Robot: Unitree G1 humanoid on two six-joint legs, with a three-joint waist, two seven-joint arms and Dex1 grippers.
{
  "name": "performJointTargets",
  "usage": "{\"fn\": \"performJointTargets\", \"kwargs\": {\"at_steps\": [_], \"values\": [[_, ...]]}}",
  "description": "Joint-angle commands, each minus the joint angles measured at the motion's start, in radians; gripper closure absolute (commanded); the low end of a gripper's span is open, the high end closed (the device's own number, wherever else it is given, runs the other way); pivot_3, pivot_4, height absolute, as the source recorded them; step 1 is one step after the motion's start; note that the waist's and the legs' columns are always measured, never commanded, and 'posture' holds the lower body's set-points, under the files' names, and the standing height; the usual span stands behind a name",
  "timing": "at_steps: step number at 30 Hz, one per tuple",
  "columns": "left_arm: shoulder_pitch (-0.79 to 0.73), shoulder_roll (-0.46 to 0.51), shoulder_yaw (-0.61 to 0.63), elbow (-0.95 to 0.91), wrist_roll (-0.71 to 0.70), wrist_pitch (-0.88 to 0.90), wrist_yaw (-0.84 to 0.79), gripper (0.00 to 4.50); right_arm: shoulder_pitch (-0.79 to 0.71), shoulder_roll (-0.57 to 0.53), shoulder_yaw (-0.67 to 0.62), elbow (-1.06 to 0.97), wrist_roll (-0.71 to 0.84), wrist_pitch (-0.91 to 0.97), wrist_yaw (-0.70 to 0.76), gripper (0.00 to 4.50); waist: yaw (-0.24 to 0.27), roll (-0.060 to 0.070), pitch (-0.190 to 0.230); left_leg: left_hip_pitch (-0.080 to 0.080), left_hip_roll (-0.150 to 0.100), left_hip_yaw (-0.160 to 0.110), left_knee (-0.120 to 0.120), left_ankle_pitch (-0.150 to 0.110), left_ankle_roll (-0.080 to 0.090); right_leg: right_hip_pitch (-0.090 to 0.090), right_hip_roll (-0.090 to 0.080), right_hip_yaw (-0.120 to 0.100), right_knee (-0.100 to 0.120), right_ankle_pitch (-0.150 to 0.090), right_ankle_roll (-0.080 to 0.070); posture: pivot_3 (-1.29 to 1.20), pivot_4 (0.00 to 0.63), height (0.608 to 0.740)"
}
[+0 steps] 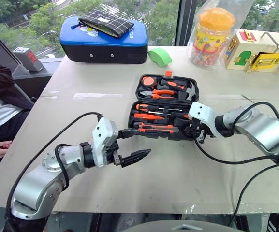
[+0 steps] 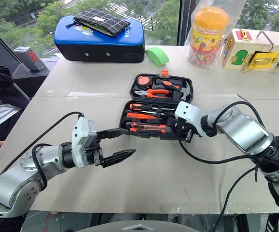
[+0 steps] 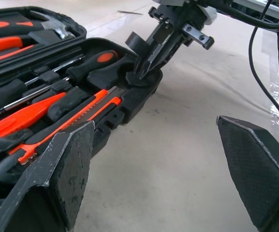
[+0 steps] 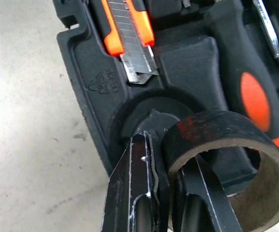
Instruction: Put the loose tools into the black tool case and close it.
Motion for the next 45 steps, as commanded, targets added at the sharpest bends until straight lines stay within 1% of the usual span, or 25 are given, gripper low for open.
{"fn": "performJointTargets", "kwargs": {"at_steps": [1, 8, 13, 16, 18, 19, 24, 31, 36, 41, 42, 44, 45], "values": [[0.039, 0.004, 0.042, -0.068, 0.001, -0.021, 0.033, 0.39, -0.029, 0.013, -0.003, -0.003, -0.006, -0.006, 0.045, 4.47, 0.000, 0.000, 0.000, 0.000, 0.000, 0.000, 0.000, 0.000, 0.001, 0.000, 0.000, 0.000, 0.000, 0.000, 0.000, 0.00, 0.150, 0.740], [0.084, -0.010, 0.047, -0.102, 0.004, -0.028, 0.087, 0.39, -0.054, 0.045, 0.024, 0.048, -0.044, -0.036, 0.092, 4.47, -0.001, 0.000, 0.000, 0.000, 0.000, 0.000, -0.001, -0.002, 0.003, 0.000, 0.000, 0.001, 0.000, 0.000, 0.000, 0.00, 0.150, 0.740], [0.101, -0.009, 0.041, -0.116, 0.008, -0.037, 0.103, 0.39, -0.069, 0.044, 0.060, 0.077, -0.085, -0.066, 0.129, 4.47, 0.000, 0.000, 0.000, 0.000, 0.000, 0.000, -0.001, -0.002, 0.003, 0.000, -0.001, 0.001, 0.000, 0.000, 0.000, 0.00, 0.150, 0.740], [0.108, -0.009, 0.044, -0.115, 0.011, -0.043, 0.110, 0.39, -0.074, 0.037, 0.077, 0.087, -0.105, -0.077, 0.161, 3.55, 0.000, 0.000, 0.000, 0.000, 0.000, 0.000, -0.001, -0.002, 0.003, 0.000, -0.001, 0.000, 0.000, 0.000, 0.000, 0.00, 0.150, 0.740], [0.111, -0.010, 0.044, -0.114, 0.012, -0.046, 0.112, 0.39, -0.078, 0.038, 0.076, 0.088, -0.114, -0.077, 0.172, 2.66, 0.001, 0.000, 0.000, 0.000, 0.000, 0.000, -0.001, -0.002, 0.003, 0.000, -0.001, 0.001, 0.000, 0.000, 0.000, 0.00, 0.150, 0.740], [0.113, -0.010, 0.044, -0.113, 0.013, -0.049, 0.113, 0.39, -0.084, 0.036, 0.070, 0.081, -0.110, -0.070, 0.183, 2.32, 0.001, 0.000, 0.000, 0.000, -0.001, 0.000, -0.001, -0.002, 0.003, 0.000, -0.001, 0.001, 0.000, 0.000, 0.000, 0.00, 0.150, 0.740], [0.116, -0.014, 0.042, -0.105, 0.015, -0.058, 0.117, 0.39, -0.104, 0.023, 0.038, 0.051, -0.092, -0.042, 0.229, 2.32, 0.001, 0.000, 0.000, 0.000, -0.001, -0.001, -0.004, 0.000, -0.001, 0.000, -0.002, 0.000, -0.003, 0.000, 0.000, 0.00, 0.150, 0.740], [0.097, -0.021, 0.030, -0.081, 0.021, -0.065, 0.118, 0.39, -0.106, 0.014, -0.042, -0.017, 0.008, 0.037, 0.285, 2.32, 0.000, 0.000, 0.000, 0.000, 0.000, -0.001, -0.006, 0.000, 0.000, 0.000, -0.002, 0.000, -0.005, 0.000, 0.000, 0.00, 0.150, 0.740], [0.074, -0.023, 0.024, -0.059, 0.024, -0.065, 0.111, 0.39, -0.094, 0.022, -0.057, -0.013, 0.018, 0.054, 0.256, 2.32, 0.001, 0.000, 0.000, 0.000, -0.001, 0.000, -0.006, -0.001, 0.001, 0.000, -0.002, 0.000, -0.005, 0.000, 0.000, 0.00, 0.150, 0.740], [0.064, -0.024, 0.021, -0.050, 0.024, -0.065, 0.108, 0.39, -0.075, 0.020, -0.043, -0.011, 0.014, 0.043, 0.242, 2.32, 0.001, 0.000, 0.000, 0.000, -0.001, -0.001, -0.006, 0.000, -0.001, 0.000, -0.002, 0.000, -0.005, 0.000, 0.000, 0.00, 0.150, 0.740], [0.064, -0.031, 0.028, -0.043, 0.019, -0.059, 0.119, 0.39, -0.067, 0.018, -0.061, -0.015, 0.021, 0.024, 0.245, 2.32, 0.000, 0.000, 0.000, 0.000, -0.001, -0.001, -0.006, 0.000, -0.001, 0.000, -0.002, 0.000, -0.005, 0.000, 0.000, 0.00, 0.150, 0.740], [0.057, -0.061, 0.053, -0.020, -0.005, -0.042, 0.159, 0.39, -0.045, 0.034, -0.139, -0.021, 0.051, -0.030, 0.242, 2.32, 0.001, 0.000, 0.000, 0.000, -0.001, -0.001, -0.006, 0.000, -0.001, 0.000, -0.002, 0.000, -0.005, 0.000, 0.000, 0.00, 0.150, 0.740], [0.029, -0.097, 0.071, 0.013, -0.016, -0.016, 0.223, 0.39, -0.024, 0.070, -0.227, -0.008, 0.066, -0.074, 0.198, 2.32, 0.001, 0.000, 0.000, 0.000, -0.001, -0.001, -0.006, 0.000, -0.001, 0.000, -0.002, 0.000, -0.005, 0.000, 0.000, 0.00, 0.150, 0.740]]}}
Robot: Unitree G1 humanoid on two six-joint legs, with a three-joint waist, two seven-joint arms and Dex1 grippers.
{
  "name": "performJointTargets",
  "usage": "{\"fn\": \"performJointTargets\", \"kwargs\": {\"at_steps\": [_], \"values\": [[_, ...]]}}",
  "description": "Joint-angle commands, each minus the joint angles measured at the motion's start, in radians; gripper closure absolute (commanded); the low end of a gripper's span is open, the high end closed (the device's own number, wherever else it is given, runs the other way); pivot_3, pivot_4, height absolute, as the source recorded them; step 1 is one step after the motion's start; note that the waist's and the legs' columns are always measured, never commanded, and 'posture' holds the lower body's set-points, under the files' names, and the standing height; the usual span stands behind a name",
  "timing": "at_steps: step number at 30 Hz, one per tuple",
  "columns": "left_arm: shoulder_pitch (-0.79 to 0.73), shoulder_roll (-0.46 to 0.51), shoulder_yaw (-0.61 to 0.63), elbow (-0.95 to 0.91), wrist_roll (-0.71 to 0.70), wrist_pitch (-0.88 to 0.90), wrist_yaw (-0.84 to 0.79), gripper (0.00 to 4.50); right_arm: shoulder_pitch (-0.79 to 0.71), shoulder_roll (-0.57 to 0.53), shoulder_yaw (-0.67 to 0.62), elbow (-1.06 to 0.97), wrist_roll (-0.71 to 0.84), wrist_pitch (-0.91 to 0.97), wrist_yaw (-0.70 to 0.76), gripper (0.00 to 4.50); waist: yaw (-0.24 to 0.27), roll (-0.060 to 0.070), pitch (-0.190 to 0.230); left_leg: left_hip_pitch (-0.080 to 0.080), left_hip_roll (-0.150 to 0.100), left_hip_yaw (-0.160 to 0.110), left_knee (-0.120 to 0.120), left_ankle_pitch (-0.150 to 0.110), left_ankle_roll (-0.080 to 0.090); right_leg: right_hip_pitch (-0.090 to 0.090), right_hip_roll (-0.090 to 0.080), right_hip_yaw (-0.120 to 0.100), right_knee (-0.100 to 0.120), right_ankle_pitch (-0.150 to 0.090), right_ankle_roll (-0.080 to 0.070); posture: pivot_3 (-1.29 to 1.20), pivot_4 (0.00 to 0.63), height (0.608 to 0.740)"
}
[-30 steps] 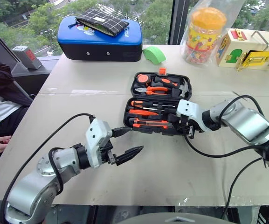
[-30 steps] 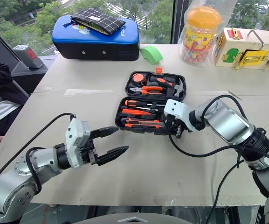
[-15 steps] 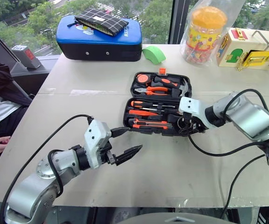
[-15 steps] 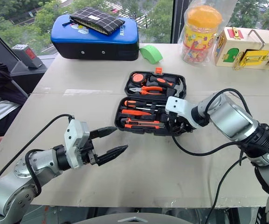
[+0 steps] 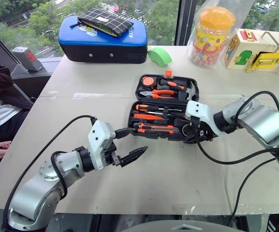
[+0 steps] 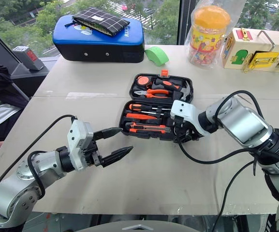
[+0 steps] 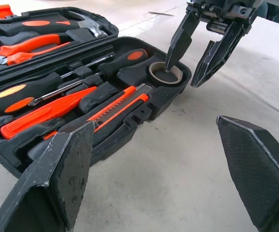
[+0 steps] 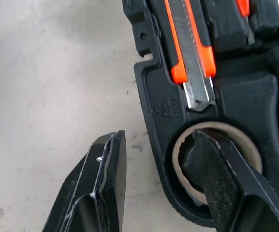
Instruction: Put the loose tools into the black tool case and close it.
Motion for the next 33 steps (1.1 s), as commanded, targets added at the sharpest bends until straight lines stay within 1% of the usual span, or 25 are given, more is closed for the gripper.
{"fn": "performJointTargets", "kwargs": {"at_steps": [1, 2, 4, 6, 8, 10, 11, 12, 13, 14, 15, 16, 19, 23, 26, 28, 29, 30, 31, 32, 33], "values": [[-0.054, -0.074, 0.056, 0.058, -0.038, 0.044, 0.132, 0.39, 0.033, 0.067, -0.232, -0.002, 0.050, -0.115, -0.076, 2.32, 0.001, 0.000, 0.000, 0.000, 0.000, 0.000, 0.000, 0.000, 0.000, 0.000, 0.000, 0.000, 0.000, 0.000, 0.000, 0.00, 0.150, 0.740], [-0.092, -0.104, 0.062, 0.089, -0.027, 0.073, 0.200, 0.39, 0.044, 0.107, -0.303, 0.025, 0.045, -0.101, -0.152, 2.32, 0.002, 0.000, 0.000, 0.000, 0.000, 0.000, 0.000, 0.000, 0.001, 0.000, 0.000, 0.000, 0.001, 0.000, 0.000, 0.00, 0.150, 0.740], [-0.145, -0.141, 0.064, 0.121, -0.010, 0.097, 0.272, 0.39, 0.055, 0.147, -0.365, 0.056, 0.022, -0.081, -0.247, 2.32, 0.006, -0.001, -0.001, 0.001, 0.000, -0.001, 0.002, -0.001, 0.001, 0.000, 0.000, -0.001, 0.004, 0.000, 0.000, 0.00, 0.150, 0.740], [-0.261, -0.211, 0.078, 0.192, -0.026, 0.164, 0.396, 0.39, 0.043, 0.217, -0.437, 0.126, 0.005, -0.034, -0.365, 2.32, 0.018, -0.003, -0.002, 0.001, -0.001, -0.001, 0.003, 0.000, 0.000, 0.000, 0.000, -0.001, 0.006, 0.000, 0.000, 0.00, 0.150, 0.740], [-0.370, -0.257, 0.083, 0.273, -0.020, 0.231, 0.486, 0.39, 0.012, 0.279, -0.486, 0.197, -0.007, 0.021, -0.459, 2.32, 0.020, -0.005, -0.002, 0.000, -0.002, -0.001, 0.006, 0.001, -0.002, -0.001, 0.001, -0.004, 0.009, 0.000, 0.000, 0.00, 0.150, 0.740], [-0.476, -0.288, 0.089, 0.374, -0.012, 0.321, 0.565, 0.39, -0.032, 0.344, -0.576, 0.292, 0.028, 0.100, -0.515, 2.32, 0.022, -0.005, -0.002, 0.001, -0.003, -0.001, 0.007, 0.002, -0.002, -0.001, 0.002, -0.004, 0.012, 0.000, 0.000, 0.00, 0.150, 0.740], [-0.536, -0.290, 0.078, 0.447, 0.002, 0.339, 0.569, 0.39, -0.042, 0.343, -0.557, 0.333, 0.003, 0.085, -0.533, 2.32, 0.022, -0.005, -0.002, 0.001, -0.003, -0.001, 0.007, 0.003, -0.004, -0.001, 0.005, -0.004, 0.012, 0.000, 0.000, 0.00, 0.150, 0.740], [-0.583, -0.288, 0.066, 0.507, 0.015, 0.346, 0.558, 0.39, -0.049, 0.340, -0.534, 0.362, -0.020, 0.065, -0.543, 1.78, 0.022, -0.005, -0.002, 0.001, -0.004, -0.001, 0.007, 0.003, -0.004, -0.001, 0.005, -0.004, 0.013, 0.001, 0.000, 0.00, 0.150, 0.740], [-0.627, -0.289, 0.050, 0.565, 0.033, 0.339, 0.546, 0.39, -0.056, 0.341, -0.511, 0.390, -0.037, 0.042, -0.552, 1.50, 0.020, -0.004, -0.002, 0.001, -0.004, -0.001, 0.008, 0.003, -0.004, -0.001, 0.006, -0.004, 0.013, 0.001, 0.000, 0.00, 0.150, 0.740], [-0.663, -0.290, 0.037, 0.614, 0.049, 0.333, 0.537, 0.39, -0.063, 0.346, -0.496, 0.415, -0.050, 0.023, -0.560, 0.95, 0.019, -0.004, -0.002, 0.001, -0.005, -0.001, 0.007, 0.003, -0.004, -0.002, 0.006, -0.004, 0.012, 0.001, 0.000, 0.00, 0.150, 0.740], [-0.723, -0.298, 0.032, 0.704, 0.070, 0.312, 0.530, 0.39, -0.081, 0.362, -0.494, 0.457, -0.064, 0.010, -0.583, 0.58, 0.018, -0.004, -0.002, 0.001, -0.005, -0.001, 0.007, 0.003, -0.004, -0.002, 0.006, -0.004, 0.012, 0.001, 0.000, 0.00, 0.150, 0.740], [-0.781, -0.300, 0.028, 0.797, 0.092, 0.293, 0.520, 0.39, -0.102, 0.383, -0.502, 0.499, -0.074, 0.005, -0.615, 0.11, 0.018, -0.004, -0.002, 0.001, -0.005, -0.001, 0.006, 0.003, -0.004, -0.003, 0.006, -0.004, 0.012, 0.001, 0.000, 0.00, 0.150, 0.740], [-0.946, -0.300, -0.009, 1.089, 0.185, 0.190, 0.455, 0.39, -0.169, 0.421, -0.545, 0.652, -0.108, -0.044, -0.703, 0.05, 0.005, -0.005, -0.002, -0.003, -0.007, 0.000, 0.006, 0.004, -0.006, -0.008, 0.006, -0.004, 0.014, 0.001, 0.000, 0.00, 0.150, 0.740], [-1.119, -0.316, -0.049, 1.428, 0.286, 0.029, 0.363, 0.39, -0.234, 0.448, -0.585, 0.810, -0.112, -0.105, -0.755, 0.05, -0.007, -0.005, -0.002, -0.002, -0.008, 0.000, 0.005, 0.005, -0.006, -0.008, 0.005, -0.005, 0.015, 0.001, 0.000, 0.00, 0.150, 0.740], [-1.220, -0.335, -0.091, 1.654, 0.375, -0.066, 0.309, 0.39, -0.275, 0.469, -0.605, 0.937, -0.115, -0.134, -0.780, 0.05, -0.018, -0.005, -0.002, -0.002, -0.009, 0.000, 0.002, 0.005, -0.006, -0.009, 0.005, -0.005, 0.014, 0.001, 0.000, 0.00, 0.150, 0.740], [-1.259, -0.348, -0.111, 1.763, 0.423, -0.113, 0.283, 0.39, -0.295, 0.479, -0.610, 1.009, -0.115, -0.153, -0.777, 0.05, -0.029, -0.005, -0.002, -0.002, -0.008, 0.000, 0.000, 0.005, -0.007, -0.011, 0.004, -0.005, 0.016, 0.001, 0.000, 0.00, 0.150, 0.740], [-1.271, -0.349, -0.113, 1.798, 0.438, -0.131, 0.271, 0.90, -0.303, 0.485, -0.611, 1.031, -0.114, -0.159, -0.777, 0.00, -0.033, -0.005, -0.002, -0.003, -0.008, 0.000, 0.000, 0.005, -0.006, -0.011, 0.004, -0.005, 0.018, 0.001, 0.000, 0.00, 0.150, 0.740], [-1.285, -0.358, -0.112, 1.839, 0.448, -0.138, 0.254, 1.19, -0.312, 0.488, -0.613, 1.071, -0.115, -0.175, -0.774, 0.26, -0.033, -0.005, -0.003, -0.003, -0.008, 0.001, 0.000, 0.005, -0.007, -0.013, 0.003, -0.005, 0.023, 0.001, 0.000, 0.00, 0.150, 0.740], [-1.298, -0.364, -0.107, 1.869, 0.454, -0.142, 0.239, 1.64, -0.319, 0.490, -0.613, 1.100, -0.113, -0.183, -0.764, 0.55, -0.034, -0.005, -0.003, -0.003, -0.008, 0.002, 0.000, 0.005, -0.007, -0.015, 0.002, -0.005, 0.025, 0.001, 0.000, 0.00, 0.150, 0.740], [-1.308, -0.366, -0.105, 1.890, 0.463, -0.148, 0.232, 2.18, -0.325, 0.493, -0.614, 1.121, -0.109, -0.185, -0.752, 0.91, -0.034, -0.005, -0.003, -0.003, -0.008, 0.004, 0.000, 0.005, -0.006, -0.016, 0.001, -0.005, 0.027, 0.001, 0.000, 0.00, 0.150, 0.740], [-1.317, -0.366, -0.094, 1.903, 0.463, -0.149, 0.224, 2.57, -0.328, 0.495, -0.611, 1.132, -0.108, -0.189, -0.743, 1.29, -0.034, -0.005, -0.003, -0.002, -0.008, 0.005, -0.001, 0.005, -0.006, -0.016, 0.000, -0.005, 0.027, 0.001, 0.000, 0.00, 0.150, 0.740]]}}
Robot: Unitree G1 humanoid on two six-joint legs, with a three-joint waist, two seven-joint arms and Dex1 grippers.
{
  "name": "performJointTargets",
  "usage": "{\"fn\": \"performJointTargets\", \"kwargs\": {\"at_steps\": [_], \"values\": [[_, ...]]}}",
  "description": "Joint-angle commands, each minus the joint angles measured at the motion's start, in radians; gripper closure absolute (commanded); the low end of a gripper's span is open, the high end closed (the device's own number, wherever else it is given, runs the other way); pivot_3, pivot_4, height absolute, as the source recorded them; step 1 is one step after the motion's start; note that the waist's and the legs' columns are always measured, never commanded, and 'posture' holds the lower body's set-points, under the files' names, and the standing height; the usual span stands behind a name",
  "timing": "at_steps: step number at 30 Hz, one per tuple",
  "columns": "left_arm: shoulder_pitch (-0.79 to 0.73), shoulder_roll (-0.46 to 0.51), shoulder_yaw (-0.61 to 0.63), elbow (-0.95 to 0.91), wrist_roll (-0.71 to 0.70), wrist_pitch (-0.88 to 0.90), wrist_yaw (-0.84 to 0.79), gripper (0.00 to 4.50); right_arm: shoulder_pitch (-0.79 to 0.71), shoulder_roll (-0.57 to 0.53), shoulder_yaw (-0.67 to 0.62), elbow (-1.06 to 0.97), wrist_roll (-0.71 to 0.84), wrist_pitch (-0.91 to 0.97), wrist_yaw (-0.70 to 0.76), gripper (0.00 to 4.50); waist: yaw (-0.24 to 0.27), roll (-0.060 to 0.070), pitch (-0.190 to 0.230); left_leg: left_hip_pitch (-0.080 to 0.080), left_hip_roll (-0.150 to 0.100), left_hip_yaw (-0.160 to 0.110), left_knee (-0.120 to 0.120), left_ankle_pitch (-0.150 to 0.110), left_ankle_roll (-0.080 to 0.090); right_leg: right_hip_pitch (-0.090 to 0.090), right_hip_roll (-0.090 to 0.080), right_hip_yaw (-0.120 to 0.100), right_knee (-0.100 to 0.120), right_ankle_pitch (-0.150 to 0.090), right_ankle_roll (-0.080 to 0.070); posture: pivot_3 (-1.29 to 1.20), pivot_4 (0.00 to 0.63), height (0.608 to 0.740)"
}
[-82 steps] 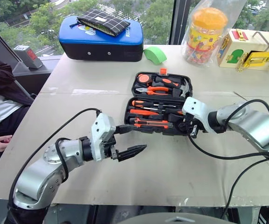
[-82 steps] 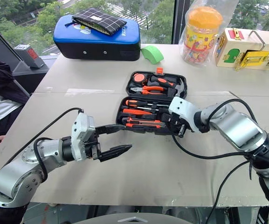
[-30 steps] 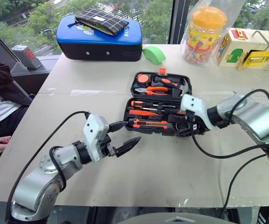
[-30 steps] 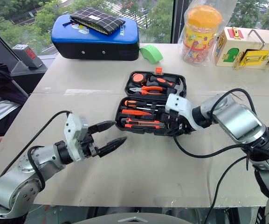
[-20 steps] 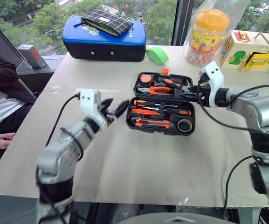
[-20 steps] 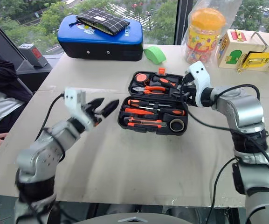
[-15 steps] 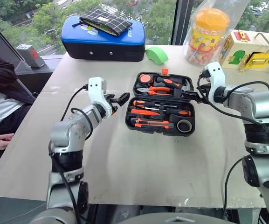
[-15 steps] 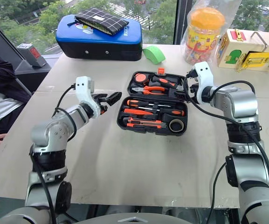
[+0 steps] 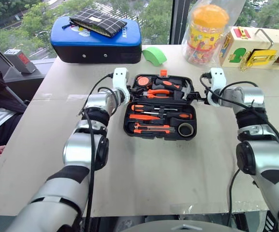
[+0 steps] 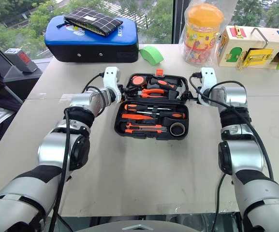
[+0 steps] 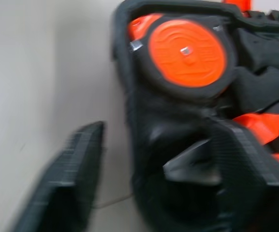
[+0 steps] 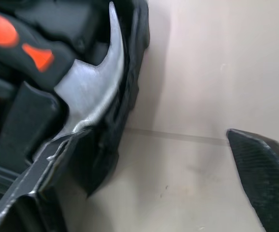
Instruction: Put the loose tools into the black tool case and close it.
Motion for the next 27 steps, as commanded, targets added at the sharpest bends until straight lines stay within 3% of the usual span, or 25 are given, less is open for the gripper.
{"fn": "performJointTargets", "kwargs": {"at_steps": [1, 5, 7, 11, 14, 21, 24, 27], "values": [[-0.028, -0.003, 0.031, 0.070, 0.018, -0.008, -0.043, 3.05, -0.035, -0.001, -0.007, 0.038, -0.001, -0.028, 0.028, 1.81, 0.003, 0.000, 0.000, 0.000, 0.000, 0.000, 0.000, 0.000, 0.000, 0.000, 0.000, 0.000, 0.001, 0.000, 0.000, 0.00, 0.150, 0.740], [-0.036, 0.014, 0.068, 0.066, 0.011, 0.052, -0.099, 4.50, -0.023, -0.003, -0.001, 0.014, 0.007, -0.021, 0.064, 3.64, 0.006, -0.001, -0.001, 0.000, -0.001, -0.001, 0.003, 0.000, 0.000, 0.000, -0.001, 0.000, 0.003, 0.000, 0.000, 0.00, 0.150, 0.740], [-0.027, 0.025, 0.075, 0.039, 0.005, 0.114, -0.147, 4.50, -0.004, -0.009, 0.006, -0.031, 0.013, 0.000, 0.086, 4.40, 0.007, -0.001, -0.001, -0.001, -0.002, -0.002, 0.003, 0.000, 0.000, 0.001, -0.001, 0.000, 0.003, 0.000, 0.001, 0.00, 0.150, 0.740], [0.025, 0.049, 0.050, -0.086, 0.003, 0.247, -0.240, 4.50, 0.051, -0.023, 0.020, -0.178, 0.036, 0.080, 0.120, 4.47, 0.005, -0.001, -0.001, -0.001, -0.002, -0.005, 0.002, 0.000, 0.000, 0.000, -0.001, -0.001, 0.004, 0.001, 0.001, 0.00, 0.150, 0.740], [0.137, 0.076, 0.024, -0.349, -0.041, 0.444, -0.278, 4.50, 0.139, -0.045, 0.026, -0.398, 0.081, 0.208, 0.139, 4.47, 0.003, 0.000, -0.002, -0.002, -0.002, -0.010, 0.000, 0.000, 0.000, -0.001, -0.001, -0.002, 0.004, 0.001, 0.001, 0.00, 0.150, 0.740], [0.387, 0.098, 0.083, -0.928, -0.175, 0.799, -0.193, 4.50, 0.329, -0.079, -0.019, -0.782, 0.150, 0.413, 0.106, 4.47, 0.002, 0.002, -0.003, -0.003, -0.002, -0.020, -0.002, 0.000, 0.001, -0.002, -0.001, -0.001, 0.004, 0.001, 0.001, 0.00, 0.150, 0.740], [0.464, 0.109, 0.096, -1.068, -0.193, 0.843, -0.170, 4.50, 0.392, -0.088, -0.035, -0.870, 0.149, 0.427, 0.089, 4.47, 0.003, 0.002, -0.003, -0.004, -0.003, -0.019, -0.001, 0.000, 0.000, 0.000, -0.001, -0.001, 0.003, 0.000, 0.001, 0.00, 0.150, 0.740], [0.531, 0.118, 0.086, -1.145, -0.183, 0.743, -0.175, 4.50, 0.445, -0.081, -0.045, -0.915, 0.144, 0.358, 0.085, 4.47, 0.006, 0.002, -0.003, -0.003, -0.004, -0.015, 0.000, 0.000, 0.000, 0.001, -0.001, 0.000, 0.001, 0.000, 0.001, 0.00, 0.150, 0.740]]}}
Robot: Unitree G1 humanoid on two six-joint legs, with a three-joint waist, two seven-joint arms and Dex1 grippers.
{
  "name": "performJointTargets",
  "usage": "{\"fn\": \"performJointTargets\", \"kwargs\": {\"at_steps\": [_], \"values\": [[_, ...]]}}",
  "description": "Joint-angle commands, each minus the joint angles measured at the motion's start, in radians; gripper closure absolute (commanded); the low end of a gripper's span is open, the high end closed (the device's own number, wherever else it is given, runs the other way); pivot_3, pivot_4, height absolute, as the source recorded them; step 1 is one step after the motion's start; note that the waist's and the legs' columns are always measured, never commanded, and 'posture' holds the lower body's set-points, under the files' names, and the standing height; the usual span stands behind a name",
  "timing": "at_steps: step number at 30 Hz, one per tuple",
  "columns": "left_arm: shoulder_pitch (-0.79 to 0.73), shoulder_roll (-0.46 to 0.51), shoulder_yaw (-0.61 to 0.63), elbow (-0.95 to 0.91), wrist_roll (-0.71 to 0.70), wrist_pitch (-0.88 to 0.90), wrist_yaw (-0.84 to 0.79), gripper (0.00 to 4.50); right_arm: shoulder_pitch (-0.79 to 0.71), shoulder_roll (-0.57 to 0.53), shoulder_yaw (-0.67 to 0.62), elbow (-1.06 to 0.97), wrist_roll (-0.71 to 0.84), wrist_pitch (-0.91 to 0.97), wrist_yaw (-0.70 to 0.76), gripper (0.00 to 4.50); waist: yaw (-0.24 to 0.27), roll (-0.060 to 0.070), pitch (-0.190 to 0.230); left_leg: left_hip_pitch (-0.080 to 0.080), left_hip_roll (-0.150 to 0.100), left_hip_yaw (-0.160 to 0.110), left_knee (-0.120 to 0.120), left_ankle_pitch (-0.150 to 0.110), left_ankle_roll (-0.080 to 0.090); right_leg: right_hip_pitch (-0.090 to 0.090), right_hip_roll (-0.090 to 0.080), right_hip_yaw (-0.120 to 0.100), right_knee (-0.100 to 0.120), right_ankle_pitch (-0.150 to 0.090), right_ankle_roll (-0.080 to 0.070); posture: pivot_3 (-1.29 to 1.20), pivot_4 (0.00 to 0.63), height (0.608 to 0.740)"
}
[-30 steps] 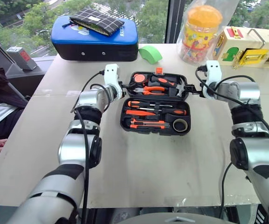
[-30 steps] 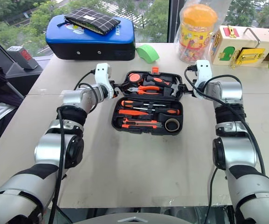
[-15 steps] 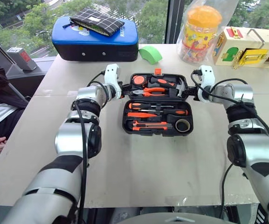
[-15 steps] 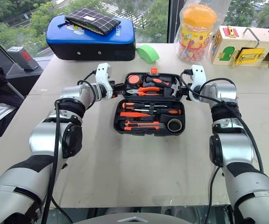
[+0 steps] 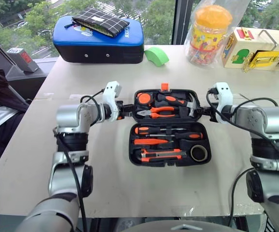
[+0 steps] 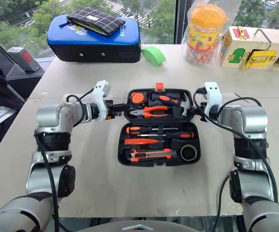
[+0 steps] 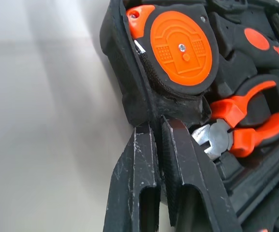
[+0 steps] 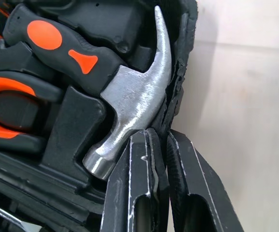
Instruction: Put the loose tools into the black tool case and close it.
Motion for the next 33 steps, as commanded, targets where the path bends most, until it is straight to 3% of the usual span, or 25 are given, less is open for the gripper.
{"fn": "performJointTargets", "kwargs": {"at_steps": [1, 3, 8, 15, 20, 26, 29, 30, 32, 33], "values": [[0.063, 0.010, -0.029, -0.107, -0.016, -0.107, -0.024, 4.50, 0.054, 0.001, -0.037, -0.106, 0.018, -0.106, 0.001, 4.47, 0.002, 0.000, 0.000, 0.000, 0.000, 0.001, 0.001, 0.000, 0.000, 0.000, 0.000, 0.000, -0.001, 0.000, 0.000, 0.00, 0.150, 0.740], [0.083, 0.008, -0.029, -0.121, -0.017, -0.178, -0.040, 4.50, 0.110, 0.020, -0.057, -0.147, 0.035, -0.258, 0.041, 4.47, 0.005, 0.000, 0.000, 0.001, 0.000, 0.003, 0.002, 0.001, -0.001, 0.001, 0.000, 0.002, -0.003, 0.000, 0.000, 0.00, 0.150, 0.740], [0.095, -0.007, -0.025, -0.125, -0.003, -0.343, -0.044, 4.50, 0.141, -0.009, -0.034, -0.152, 0.014, -0.387, 0.062, 4.47, 0.006, -0.001, 0.000, 0.001, 0.000, 0.005, 0.003, 0.002, -0.003, 0.000, 0.000, 0.003, -0.002, 0.000, 0.000, 0.00, 0.150, 0.740], [0.144, 0.006, -0.109, -0.091, 0.133, -0.817, -0.095, 4.50, 0.227, -0.035, -0.014, -0.164, -0.043, -0.720, 0.124, 4.47, 0.007, -0.001, 0.001, 0.001, 0.001, 0.006, 0.002, 0.002, -0.003, -0.001, 0.000, 0.004, -0.003, 0.000, 0.000, 0.00, 0.150, 0.740], [0.226, 0.034, -0.165, -0.015, 0.255, -1.185, -0.124, 4.50, 0.411, -0.075, 0.011, -0.176, -0.125, -0.992, 0.176, 4.47, 0.009, -0.001, 0.001, 0.001, 0.001, 0.006, 0.000, 0.002, -0.002, -0.001, 0.000, 0.004, -0.003, 0.000, 0.000, 0.00, 0.150, 0.740], [0.315, 0.087, -0.196, 0.032, 0.339, -1.459, -0.151, 4.50, 0.604, -0.087, -0.022, -0.259, -0.163, -1.186, 0.167, 4.47, 0.029, -0.001, 0.000, 0.003, 0.002, 0.007, 0.000, 0.002, -0.002, 0.001, 0.000, 0.004, -0.006, 0.000, 0.000, 0.00, 0.150, 0.740], [0.349, 0.120, -0.187, 0.042, 0.336, -1.490, -0.170, 4.50, 0.706, -0.107, -0.035, -0.346, -0.158, -1.215, 0.185, 4.47, 0.031, -0.001, 0.000, 0.004, 0.002, 0.006, 0.001, 0.002, -0.002, 0.003, 0.001, 0.004, -0.006, 0.000, 0.000, 0.00, 0.150, 0.740], [0.374, 0.146, -0.169, 0.016, 0.286, -1.425, -0.213, 4.50, 0.762, -0.136, -0.041, -0.379, -0.158, -1.216, 0.214, 4.47, 0.030, -0.001, 0.000, 0.005, 0.002, 0.007, 0.002, 0.002, -0.002, 0.004, 0.001, 0.004, -0.006, 0.000, 0.000, 0.00, 0.150, 0.740], [0.428, 0.231, -0.132, -0.063, 0.139, -1.217, -0.340, 3.78, 0.871, -0.208, -0.071, -0.437, -0.184, -1.208, 0.260, 3.76, 0.024, 0.000, 0.000, 0.007, 0.002, 0.008, 0.004, -0.001, 0.003, 0.008, 0.002, 0.004, -0.006, 0.000, 0.000, 0.00, 0.150, 0.740], [0.466, 0.343, -0.097, -0.088, 0.048, -1.047, -0.451, 3.61, 0.953, -0.269, -0.122, -0.477, -0.197, -1.177, 0.305, 3.61, 0.021, 0.000, 0.000, 0.008, 0.004, 0.008, 0.003, -0.001, 0.003, 0.008, 0.003, 0.004, -0.006, 0.000, 0.001, 0.00, 0.150, 0.740]]}}
